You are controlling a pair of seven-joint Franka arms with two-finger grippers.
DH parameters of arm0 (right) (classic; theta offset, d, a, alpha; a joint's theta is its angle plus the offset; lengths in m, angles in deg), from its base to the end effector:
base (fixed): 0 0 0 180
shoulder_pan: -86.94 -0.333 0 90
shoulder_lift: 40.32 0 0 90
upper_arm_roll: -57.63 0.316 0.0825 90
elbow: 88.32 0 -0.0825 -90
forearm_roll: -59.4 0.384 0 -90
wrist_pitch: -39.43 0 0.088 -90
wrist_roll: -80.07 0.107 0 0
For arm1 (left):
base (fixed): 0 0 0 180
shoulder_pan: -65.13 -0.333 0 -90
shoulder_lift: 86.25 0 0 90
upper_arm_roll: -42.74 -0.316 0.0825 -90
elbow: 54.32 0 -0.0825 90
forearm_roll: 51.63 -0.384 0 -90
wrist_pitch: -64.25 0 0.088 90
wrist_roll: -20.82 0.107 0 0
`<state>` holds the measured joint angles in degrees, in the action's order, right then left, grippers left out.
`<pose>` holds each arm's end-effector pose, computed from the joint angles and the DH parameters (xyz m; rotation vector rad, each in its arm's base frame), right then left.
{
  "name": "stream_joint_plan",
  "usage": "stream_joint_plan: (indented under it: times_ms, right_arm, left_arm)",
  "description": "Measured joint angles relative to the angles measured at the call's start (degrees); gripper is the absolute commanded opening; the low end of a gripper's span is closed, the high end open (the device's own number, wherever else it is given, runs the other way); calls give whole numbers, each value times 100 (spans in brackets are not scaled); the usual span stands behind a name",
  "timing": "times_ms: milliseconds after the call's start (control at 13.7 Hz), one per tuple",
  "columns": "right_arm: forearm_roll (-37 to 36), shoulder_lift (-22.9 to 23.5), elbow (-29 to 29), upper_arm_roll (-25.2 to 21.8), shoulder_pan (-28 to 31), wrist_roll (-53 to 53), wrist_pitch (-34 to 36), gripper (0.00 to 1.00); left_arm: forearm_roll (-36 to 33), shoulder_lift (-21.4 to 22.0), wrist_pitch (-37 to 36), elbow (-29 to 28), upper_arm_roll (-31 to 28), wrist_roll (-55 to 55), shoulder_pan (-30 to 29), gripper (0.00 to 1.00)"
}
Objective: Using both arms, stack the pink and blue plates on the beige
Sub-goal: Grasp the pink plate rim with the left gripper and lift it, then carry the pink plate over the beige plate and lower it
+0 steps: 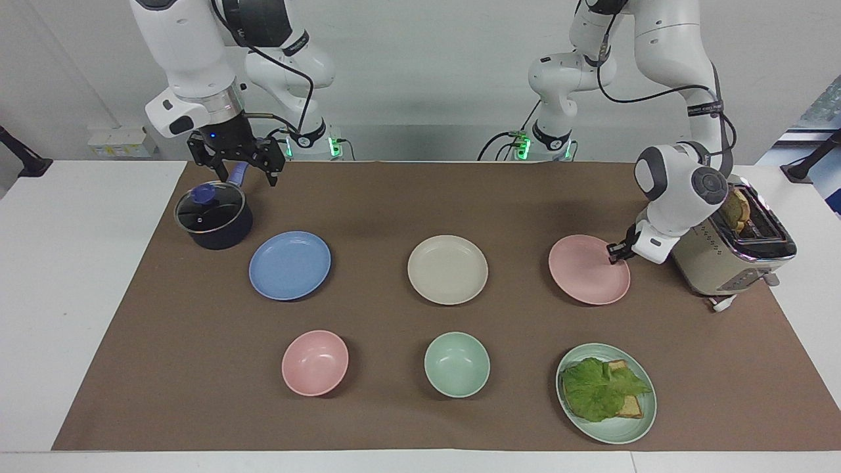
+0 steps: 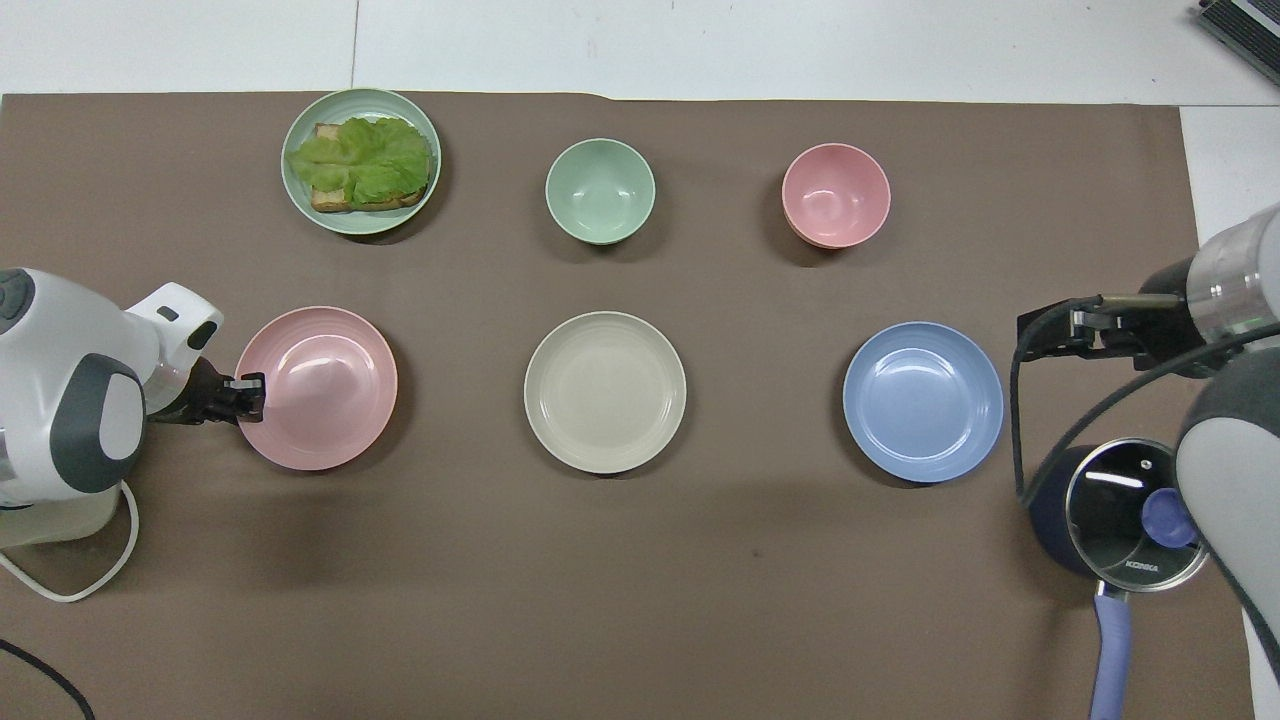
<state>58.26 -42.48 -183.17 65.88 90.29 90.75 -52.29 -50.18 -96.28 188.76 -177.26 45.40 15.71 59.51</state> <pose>0.5423 0.0458 0.6076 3.1102 -0.1560 -0.0214 0.5441 0.0274 0.3098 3.0984 0.2435 -0.2304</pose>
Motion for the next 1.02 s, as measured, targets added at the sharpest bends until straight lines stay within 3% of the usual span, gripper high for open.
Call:
stream_joint_plan:
  times_ms: [293,585,1024]
  right_arm:
    - [0,0,0,0,0,0,0,100]
    - [0,0,0,0,0,0,0,100]
    - [0,0,0,-5,3,0,-15,100]
  left_arm:
    - [0,97,-632,278,19,186,3,0]
    - [59,101,-1686,956,73,256,21,0]
    - [999,138,-2399,1517,134,-107,552,0]
